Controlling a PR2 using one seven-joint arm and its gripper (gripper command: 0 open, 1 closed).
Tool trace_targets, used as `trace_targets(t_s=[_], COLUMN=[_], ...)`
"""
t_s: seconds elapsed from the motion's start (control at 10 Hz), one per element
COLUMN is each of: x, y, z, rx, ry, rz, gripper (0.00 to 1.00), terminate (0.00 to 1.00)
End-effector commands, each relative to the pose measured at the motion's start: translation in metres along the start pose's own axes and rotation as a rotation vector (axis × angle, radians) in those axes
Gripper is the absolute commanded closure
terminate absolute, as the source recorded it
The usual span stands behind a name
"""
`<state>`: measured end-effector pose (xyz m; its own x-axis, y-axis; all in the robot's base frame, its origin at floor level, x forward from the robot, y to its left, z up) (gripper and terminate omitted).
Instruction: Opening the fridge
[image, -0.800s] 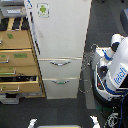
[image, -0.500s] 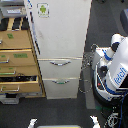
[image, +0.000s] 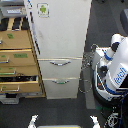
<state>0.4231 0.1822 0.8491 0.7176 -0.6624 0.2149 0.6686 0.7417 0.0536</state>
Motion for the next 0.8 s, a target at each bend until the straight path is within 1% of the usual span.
trace_targets(t_s=[0.1, 0.3, 0.5, 0.6, 0.7, 0.8], x=[0.150, 0.176, 0.196, 0.223, 0.228, 0.237], y=[0.049, 0.066, 0.083, 0.117, 0.127, 0.153], z=[0.033, 0.037, 0.043, 0.046, 0.051, 0.061], rx=[-0.049, -0.036, 0.010, 0.079, 0.091, 0.123], ry=[-0.043, -0.077, -0.084, -0.045, -0.038, -0.022], rz=[0.030, 0.048, 0.061, 0.133, 0.161, 0.227], gripper=[0.00, 0.00, 0.00, 0.00, 0.00, 0.00], terminate=[0.00, 0.00, 0.00, 0.00, 0.00, 0.00])
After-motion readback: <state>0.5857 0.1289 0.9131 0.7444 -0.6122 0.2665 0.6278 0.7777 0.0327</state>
